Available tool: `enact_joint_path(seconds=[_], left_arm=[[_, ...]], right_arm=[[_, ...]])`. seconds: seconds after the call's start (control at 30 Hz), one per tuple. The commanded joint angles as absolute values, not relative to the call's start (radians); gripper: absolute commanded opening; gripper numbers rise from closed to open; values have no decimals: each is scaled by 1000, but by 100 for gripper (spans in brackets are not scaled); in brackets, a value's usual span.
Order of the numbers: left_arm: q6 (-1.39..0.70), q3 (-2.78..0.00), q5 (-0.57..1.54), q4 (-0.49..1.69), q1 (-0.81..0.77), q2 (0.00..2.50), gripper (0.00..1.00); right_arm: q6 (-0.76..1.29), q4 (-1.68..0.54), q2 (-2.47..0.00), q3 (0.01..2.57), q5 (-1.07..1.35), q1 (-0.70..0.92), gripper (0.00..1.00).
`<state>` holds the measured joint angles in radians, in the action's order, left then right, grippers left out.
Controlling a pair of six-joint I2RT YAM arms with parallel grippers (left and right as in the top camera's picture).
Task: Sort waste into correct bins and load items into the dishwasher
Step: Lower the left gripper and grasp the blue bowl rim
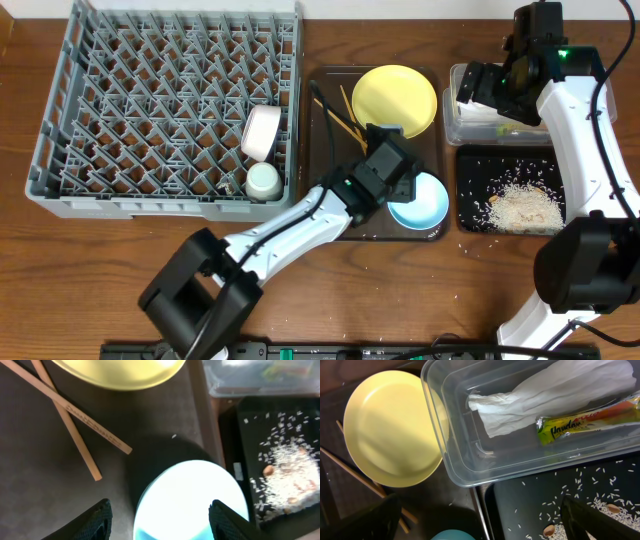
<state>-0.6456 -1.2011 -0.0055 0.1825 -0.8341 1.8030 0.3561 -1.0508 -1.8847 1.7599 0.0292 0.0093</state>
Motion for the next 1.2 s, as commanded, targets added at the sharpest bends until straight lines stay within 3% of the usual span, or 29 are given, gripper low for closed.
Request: enact_joint_path(seconds=[0.0, 0.27, 0.37, 0.6, 0.7, 0.77, 1.17], left_arm=[[-621, -1200, -10, 178, -836, 1885, 64], [-621, -1200, -11, 170, -830, 1968, 63], [-622, -1200, -10, 156, -830, 1994, 51], [-622, -1200, 41, 98, -832, 2077, 44], [-622, -1200, 45, 94, -829, 2089, 28], [-622, -1200, 45, 95, -827, 2084, 8], [-576, -1202, -11, 218, -813, 1884, 7]], right_arm=[[359, -1051, -1865, 1764, 23, 8, 99], [358, -1050, -1865, 1764, 23, 8, 99], [358, -1051, -1865, 1764, 23, 8, 99], [358, -1051, -1865, 1764, 23, 8, 99], [359, -1051, -1865, 1764, 23, 8, 99], [359, -1051, -1865, 1764, 23, 8, 99], [358, -1051, -1865, 1764, 23, 8, 99]])
